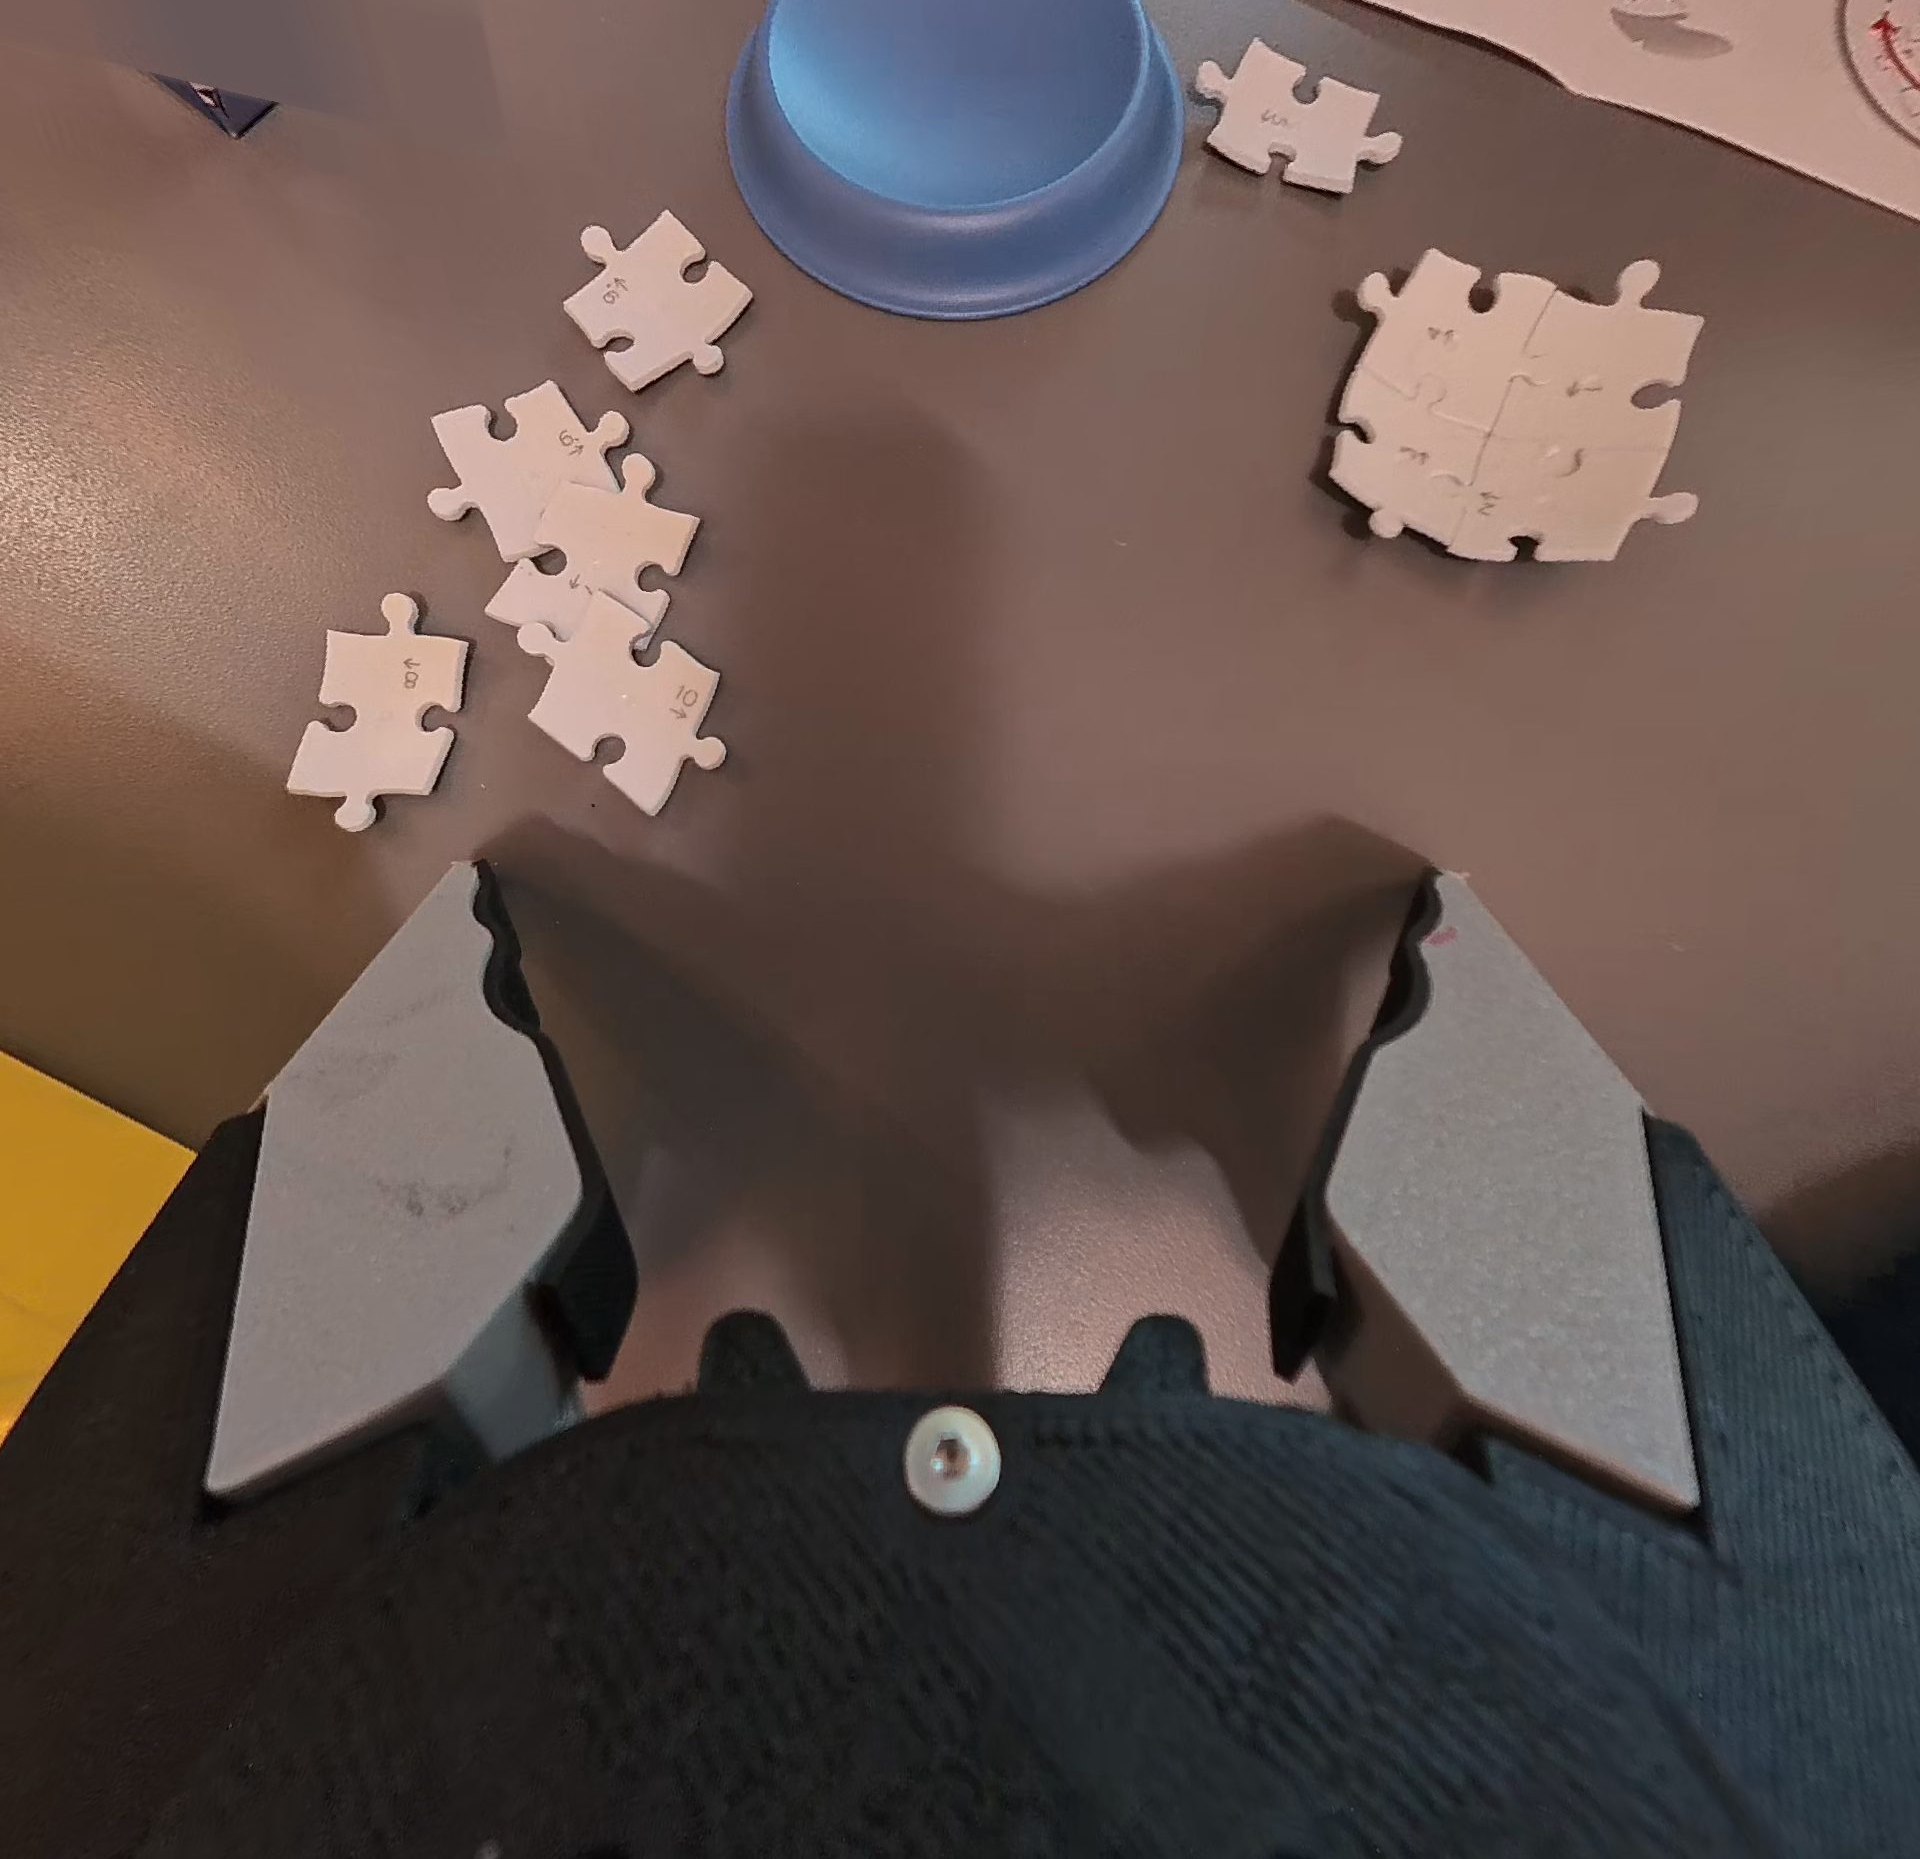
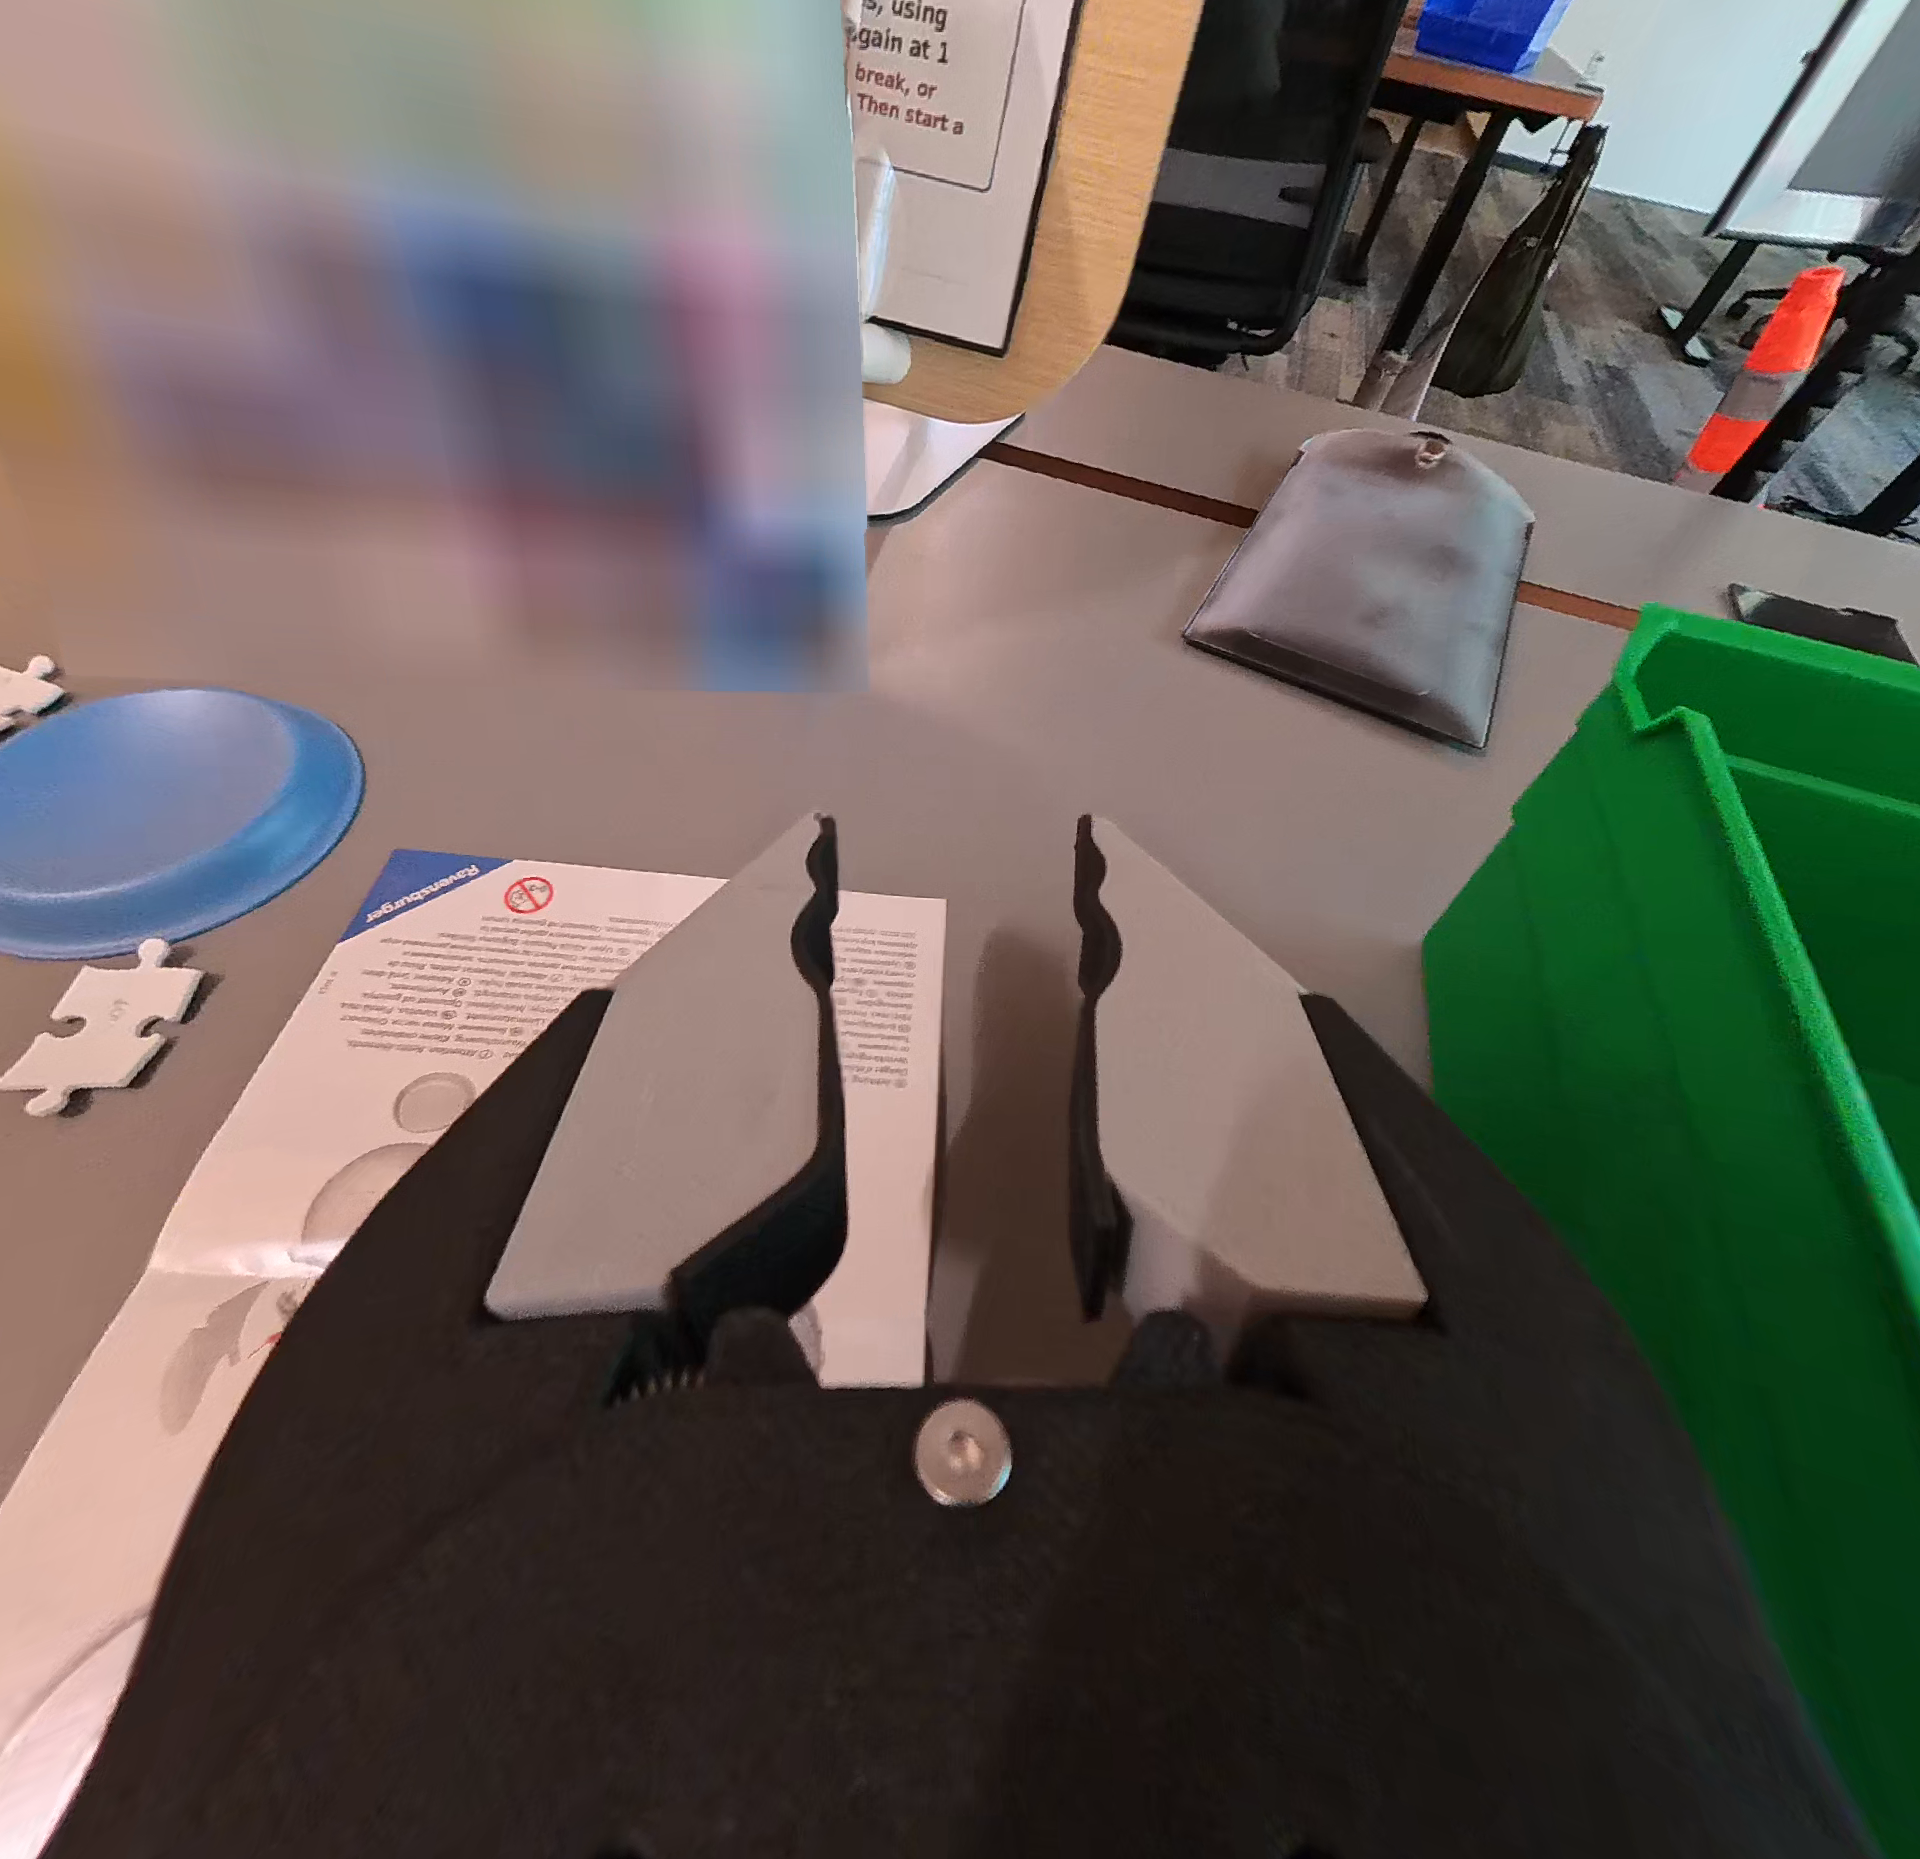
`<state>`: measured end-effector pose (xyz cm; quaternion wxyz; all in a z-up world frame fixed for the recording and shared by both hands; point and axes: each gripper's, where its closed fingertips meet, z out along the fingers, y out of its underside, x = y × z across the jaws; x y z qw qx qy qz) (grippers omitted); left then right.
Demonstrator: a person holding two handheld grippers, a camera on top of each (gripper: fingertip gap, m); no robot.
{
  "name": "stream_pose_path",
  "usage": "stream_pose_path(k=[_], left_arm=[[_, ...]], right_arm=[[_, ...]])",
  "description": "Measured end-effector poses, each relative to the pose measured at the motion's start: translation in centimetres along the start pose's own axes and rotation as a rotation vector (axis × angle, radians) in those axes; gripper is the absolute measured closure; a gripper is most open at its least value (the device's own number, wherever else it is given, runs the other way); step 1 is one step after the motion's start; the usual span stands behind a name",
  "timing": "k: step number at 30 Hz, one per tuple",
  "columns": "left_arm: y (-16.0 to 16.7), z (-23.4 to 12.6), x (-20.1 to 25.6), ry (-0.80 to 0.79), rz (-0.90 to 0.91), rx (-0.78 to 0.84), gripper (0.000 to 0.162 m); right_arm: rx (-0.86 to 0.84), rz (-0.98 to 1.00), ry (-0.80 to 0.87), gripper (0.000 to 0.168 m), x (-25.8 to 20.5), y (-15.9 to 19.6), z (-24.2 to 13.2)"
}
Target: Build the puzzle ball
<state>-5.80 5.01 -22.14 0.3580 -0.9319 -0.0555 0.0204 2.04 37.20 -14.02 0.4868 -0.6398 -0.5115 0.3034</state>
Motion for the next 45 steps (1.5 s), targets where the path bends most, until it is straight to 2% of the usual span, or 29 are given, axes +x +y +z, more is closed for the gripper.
stream_pose_path(k=[9,13,15,19,23,25,29,33,45], left_arm=[[0.0,0.0,0.0,0.0,0.0,0.0,0.003],[0.0,0.0,0.0,0.0,0.0,0.0,0.004],[0.0,0.0,0.0,0.0,0.0,0.0,0.003],[0.0,0.0,0.0,0.0,0.0,0.0,0.003],[0.0,0.0,0.0,0.0,0.0,0.0,0.003],[0.0,0.0,0.0,0.0,0.0,0.0,0.003],[0.0,0.0,0.0,0.0,0.0,0.0,0.003],[0.0,0.0,0.0,0.0,0.0,0.0,0.003],[0.0,0.0,0.0,0.0,0.0,0.0,0.003]], right_arm=[[0.017,-0.046,-0.103,0.117,-2.8,-0.5,0.6],[0.04,0.087,-0.321,0.105,-5.0,-1.7,0.7],[-0.018,0.058,-0.421,0.103,-5.9,-1.5,1.3],[-0.058,-0.08,-0.408,0.105,-4.8,-1.0,3.6],[-0.021,0.047,-0.529,0.106,-6.5,-0.6,2.4],[0.032,0.015,-0.488,0.108,-6.0,-0.9,1.5],[0.095,-0.169,-0.372,0.109,-5.1,-1.6,0.4],[0.133,-0.265,-0.348,0.11,-5.6,-2.2,-0.6],[0.153,-0.248,-0.32,0.109,-3.5,-1.1,-1.5]])
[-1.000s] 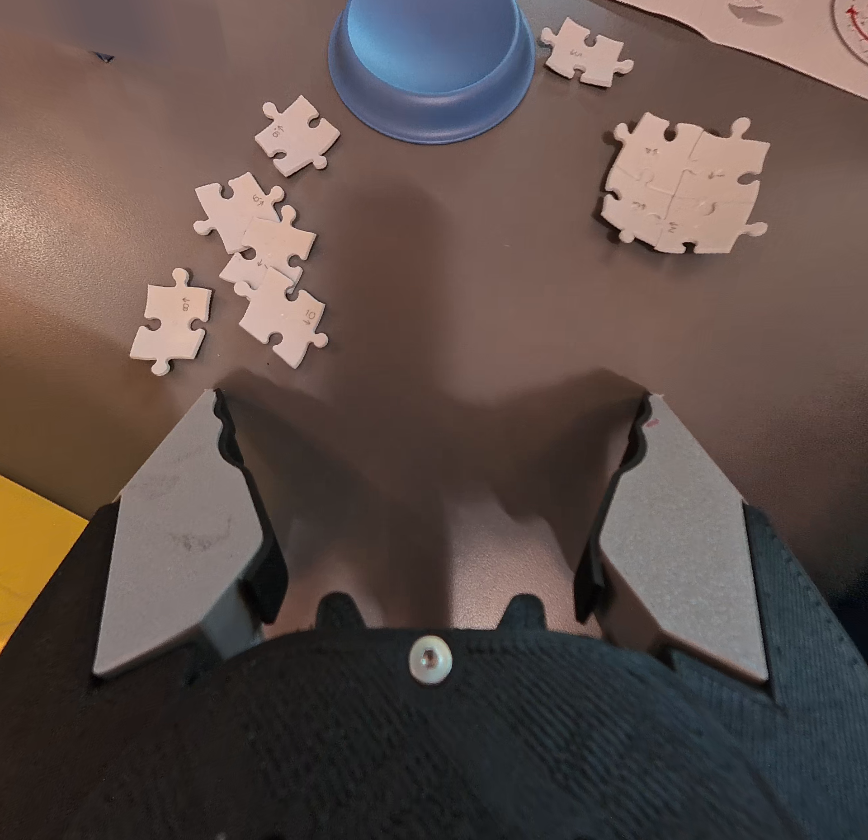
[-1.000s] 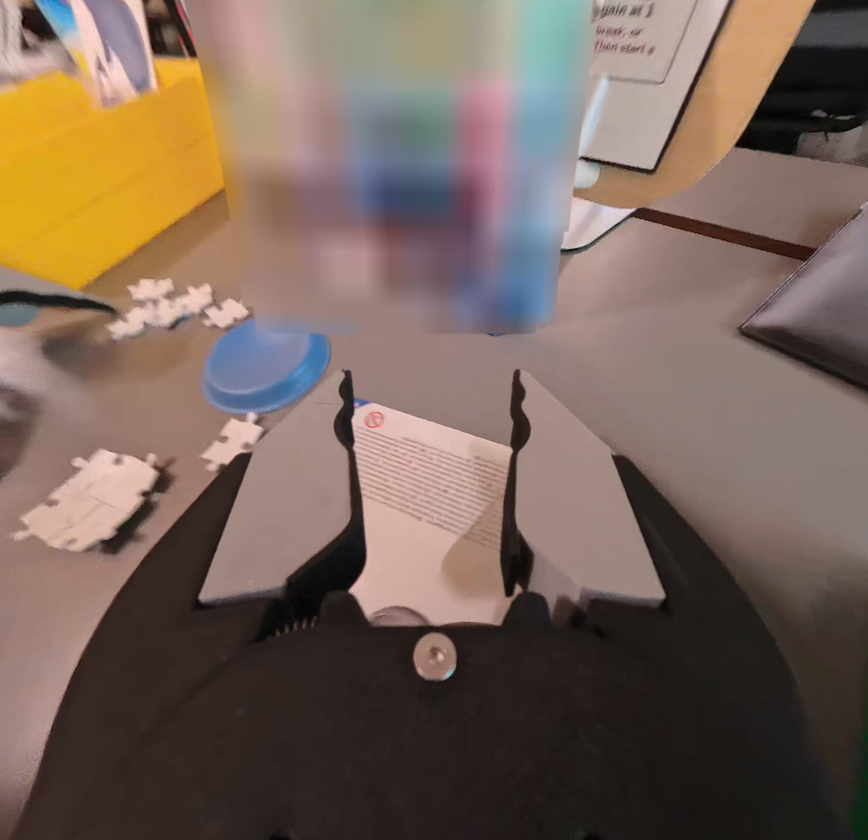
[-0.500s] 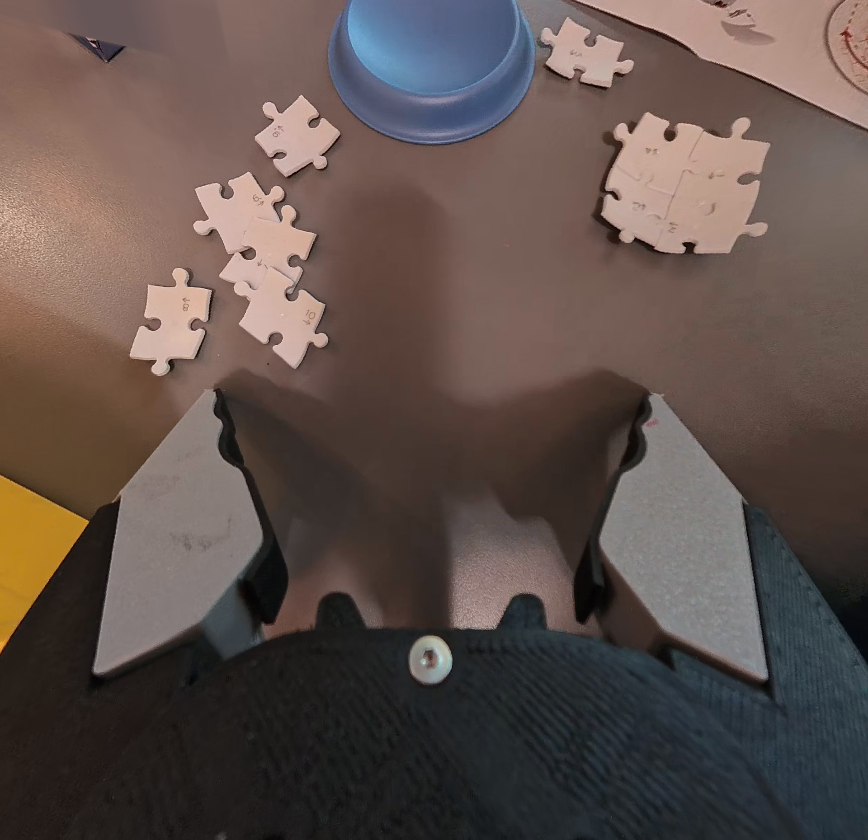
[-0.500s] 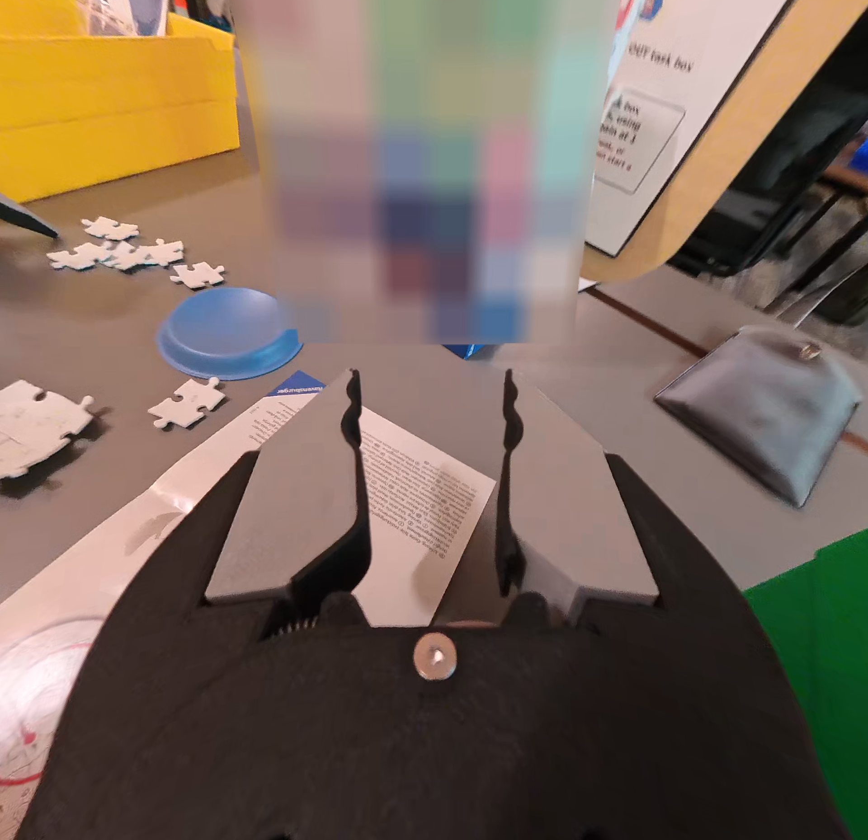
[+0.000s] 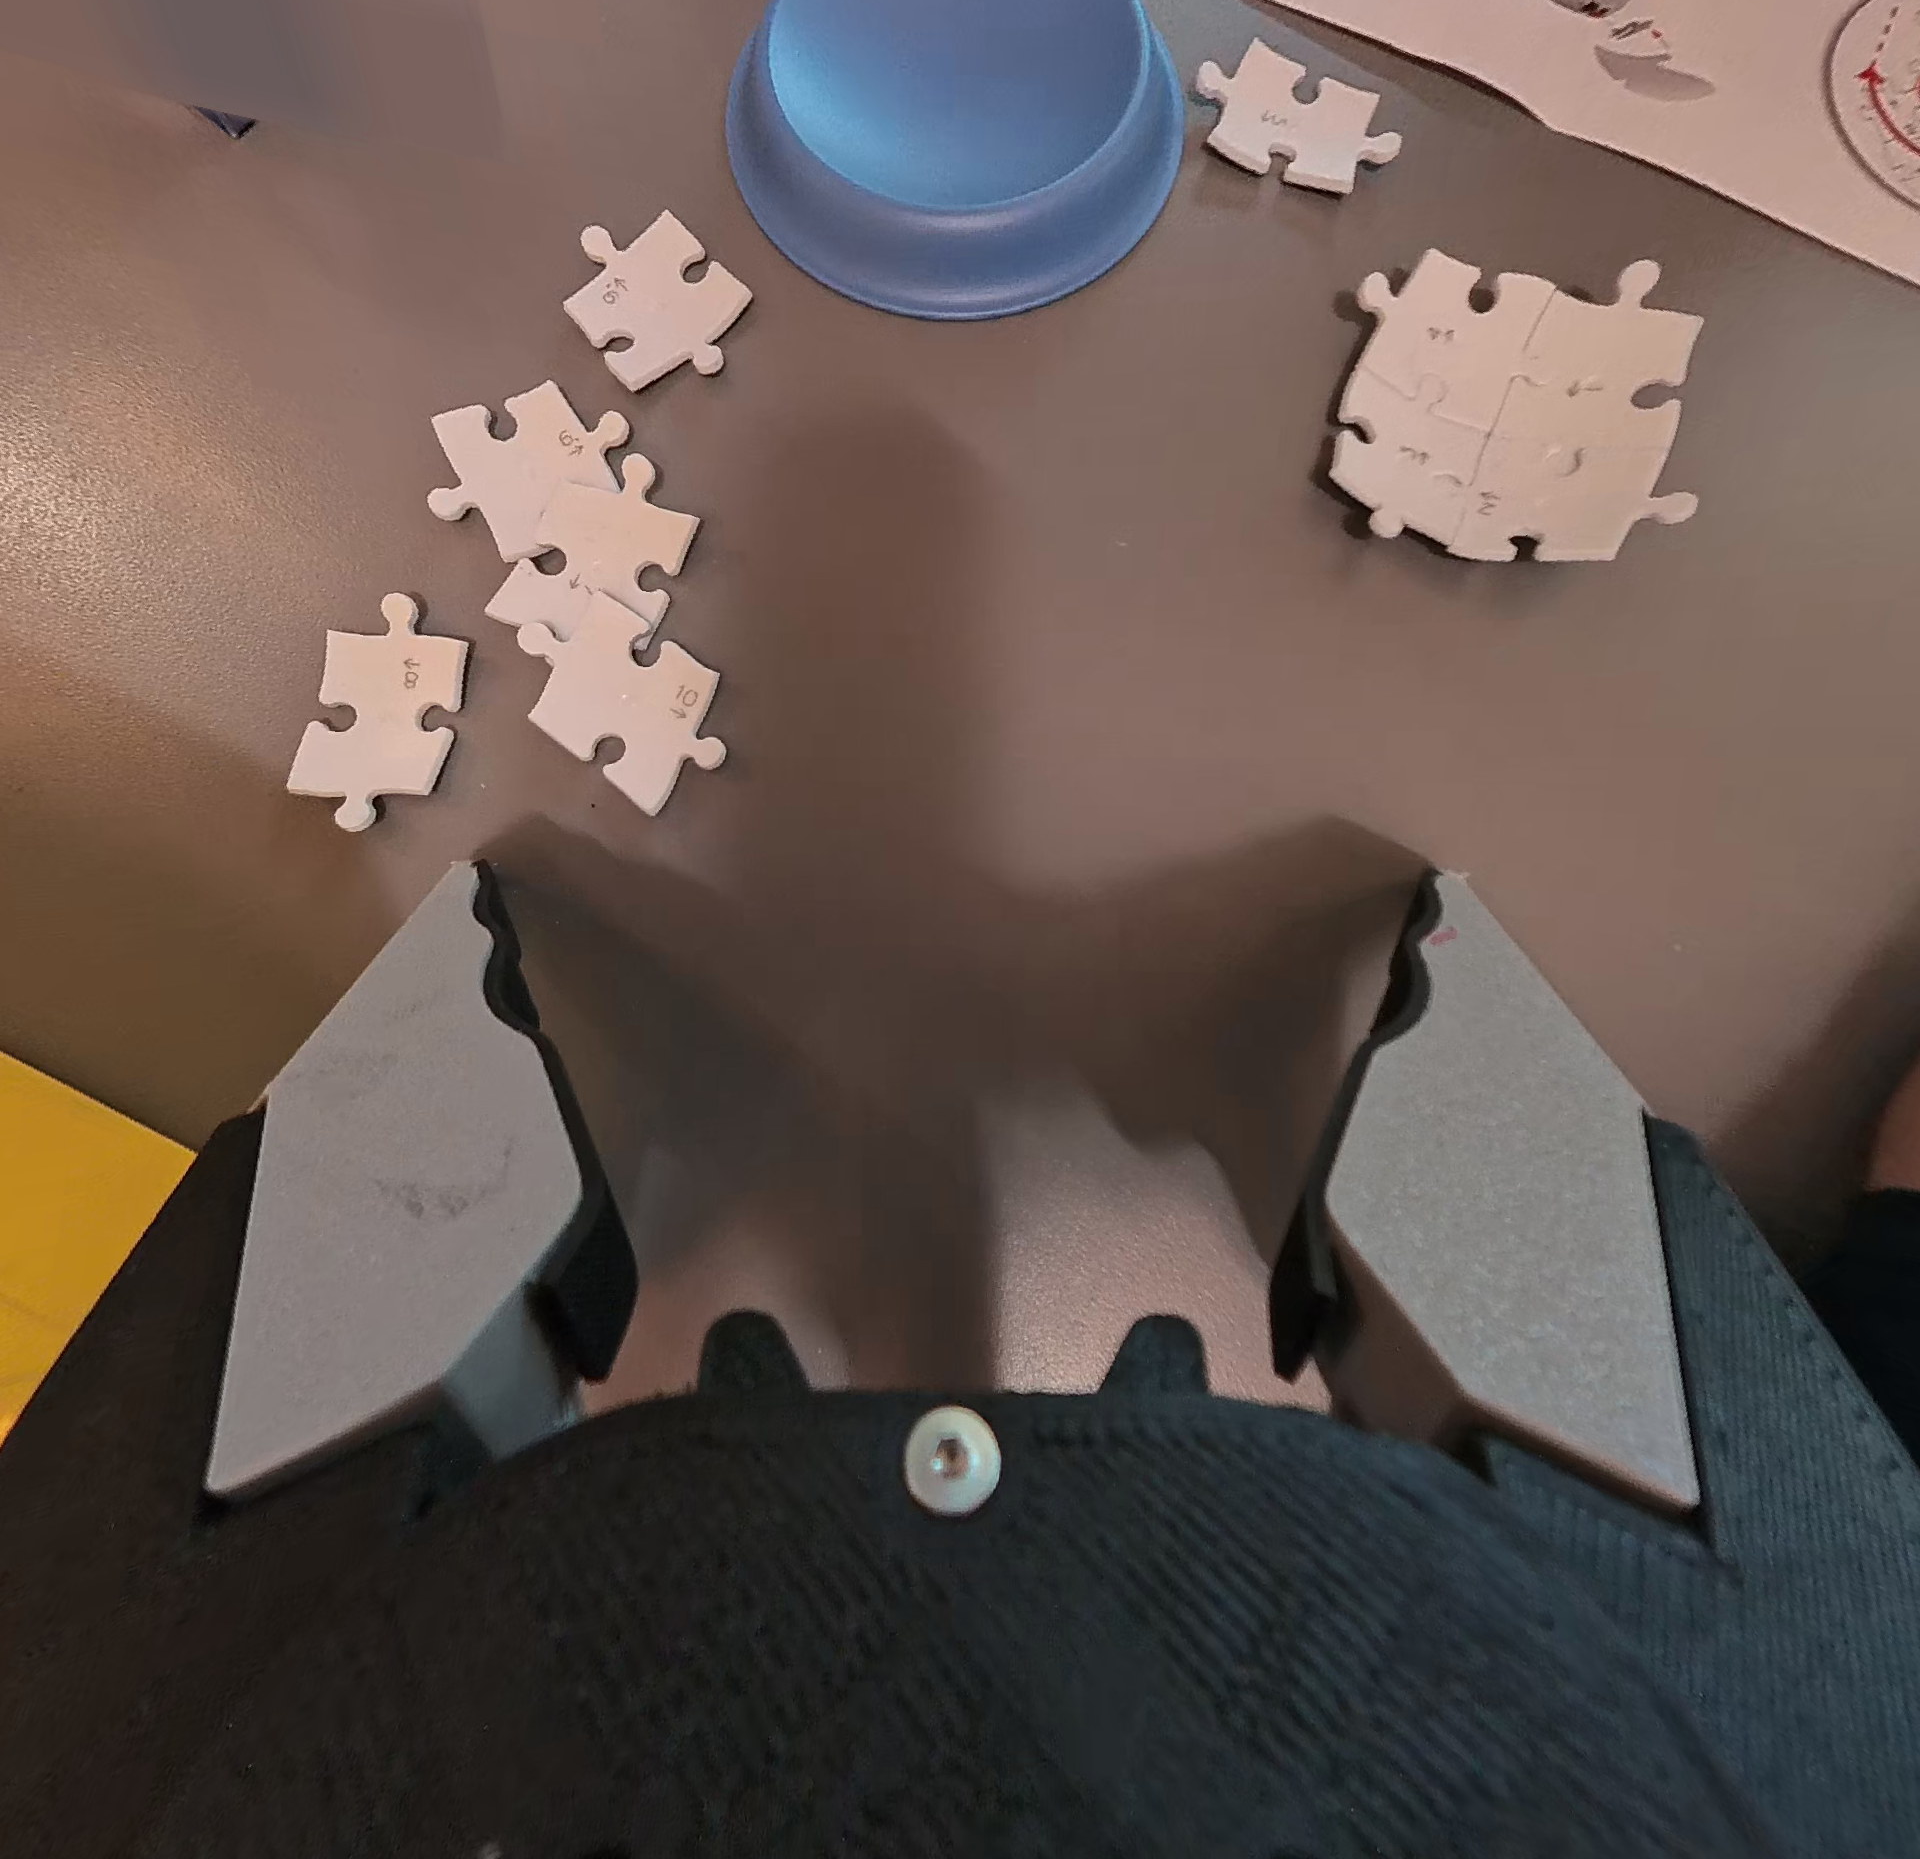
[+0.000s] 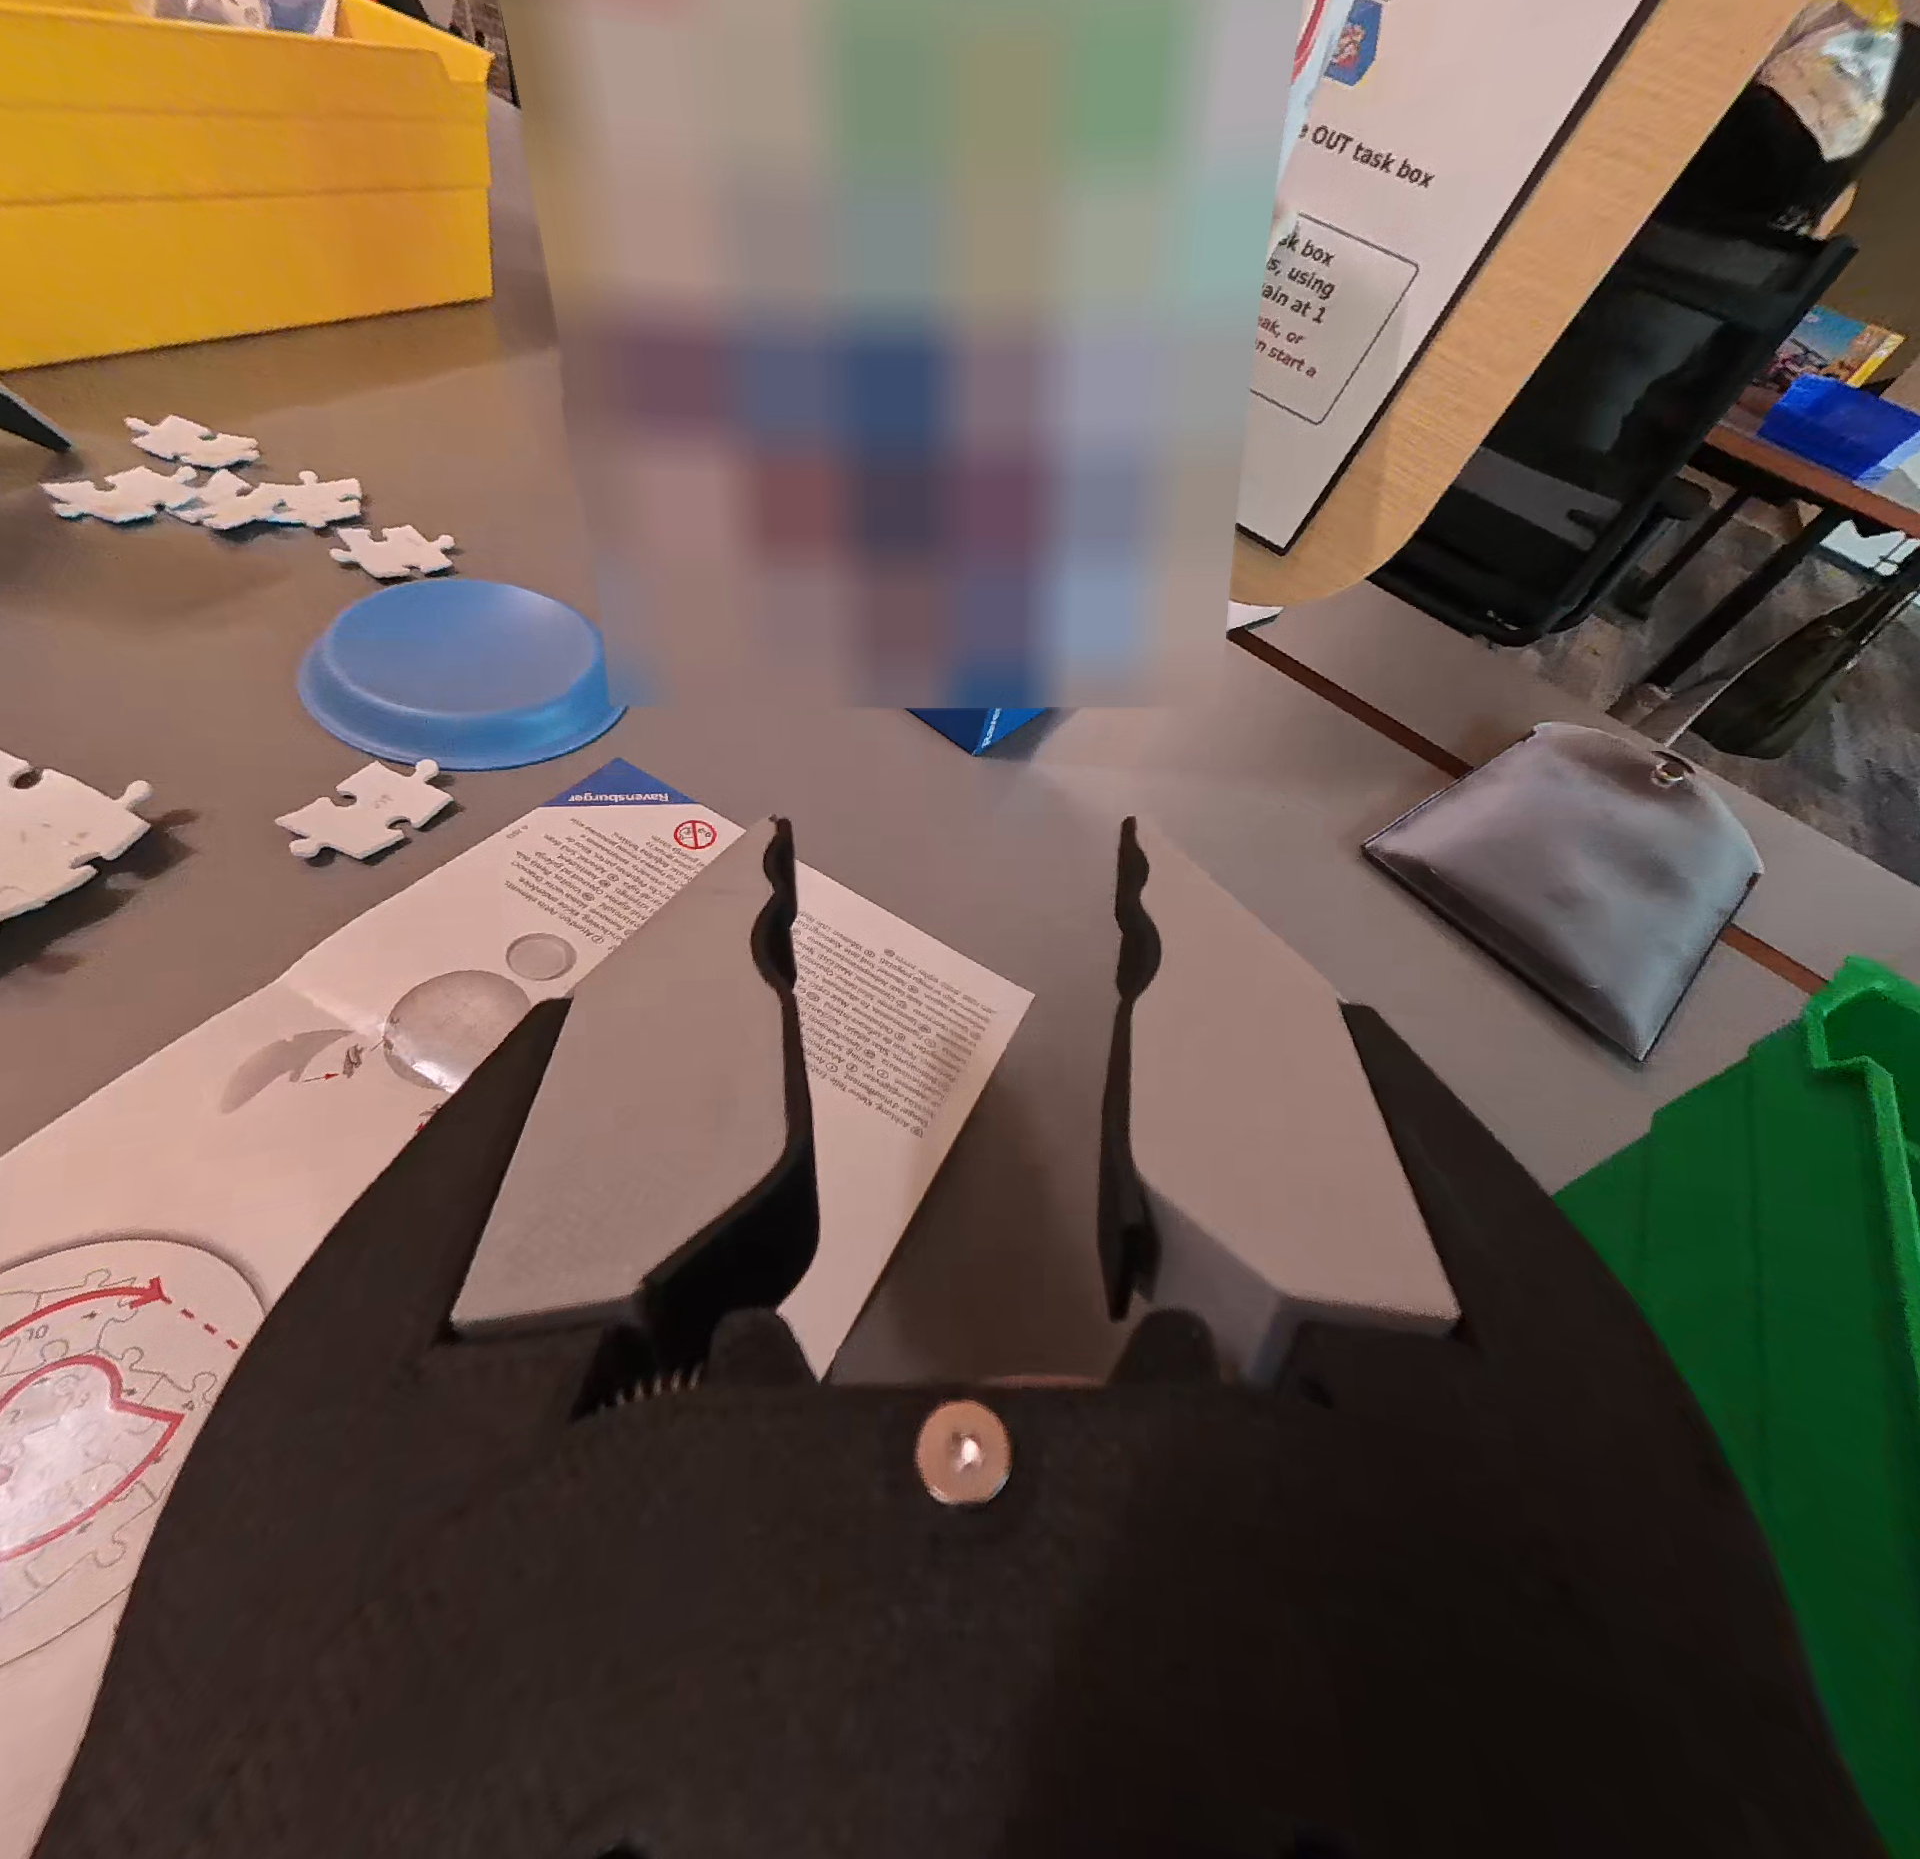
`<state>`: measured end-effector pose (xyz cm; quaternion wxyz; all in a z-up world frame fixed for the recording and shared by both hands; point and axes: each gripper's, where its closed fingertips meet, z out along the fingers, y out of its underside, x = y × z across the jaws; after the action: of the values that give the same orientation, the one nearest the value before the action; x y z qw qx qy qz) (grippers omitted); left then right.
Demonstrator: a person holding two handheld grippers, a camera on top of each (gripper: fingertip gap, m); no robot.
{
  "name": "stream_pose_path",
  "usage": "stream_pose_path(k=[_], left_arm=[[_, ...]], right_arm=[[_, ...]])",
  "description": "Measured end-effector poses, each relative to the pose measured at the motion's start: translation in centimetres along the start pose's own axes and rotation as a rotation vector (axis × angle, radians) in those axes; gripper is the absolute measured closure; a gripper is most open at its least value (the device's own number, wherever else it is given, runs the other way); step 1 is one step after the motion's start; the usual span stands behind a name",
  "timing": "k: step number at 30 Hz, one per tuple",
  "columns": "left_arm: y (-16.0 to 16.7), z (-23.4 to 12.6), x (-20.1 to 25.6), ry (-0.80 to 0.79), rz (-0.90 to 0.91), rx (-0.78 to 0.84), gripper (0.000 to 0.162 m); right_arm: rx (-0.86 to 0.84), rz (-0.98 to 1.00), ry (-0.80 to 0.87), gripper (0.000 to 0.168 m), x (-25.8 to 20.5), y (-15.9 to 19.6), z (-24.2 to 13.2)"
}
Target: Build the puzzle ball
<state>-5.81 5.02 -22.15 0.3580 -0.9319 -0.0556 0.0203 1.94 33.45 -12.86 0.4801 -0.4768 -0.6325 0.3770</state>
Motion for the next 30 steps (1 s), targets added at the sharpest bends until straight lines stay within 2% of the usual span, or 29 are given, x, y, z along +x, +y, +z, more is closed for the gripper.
stream_pose_path(k=[7,24,30], left_arm=[[0.0,0.0,0.0,0.0,0.0,0.0,0.003],[0.0,0.0,0.0,0.0,0.0,0.0,0.003],[0.0,0.0,0.0,0.0,0.0,0.0,0.003]], right_arm=[[0.007,0.005,0.059,0.108,0.6,-0.1,-0.8],[0.07,0.051,-0.017,0.109,-3.2,-2.3,-0.8],[0.071,0.111,0.001,0.109,-1.8,-1.7,-1.1]])
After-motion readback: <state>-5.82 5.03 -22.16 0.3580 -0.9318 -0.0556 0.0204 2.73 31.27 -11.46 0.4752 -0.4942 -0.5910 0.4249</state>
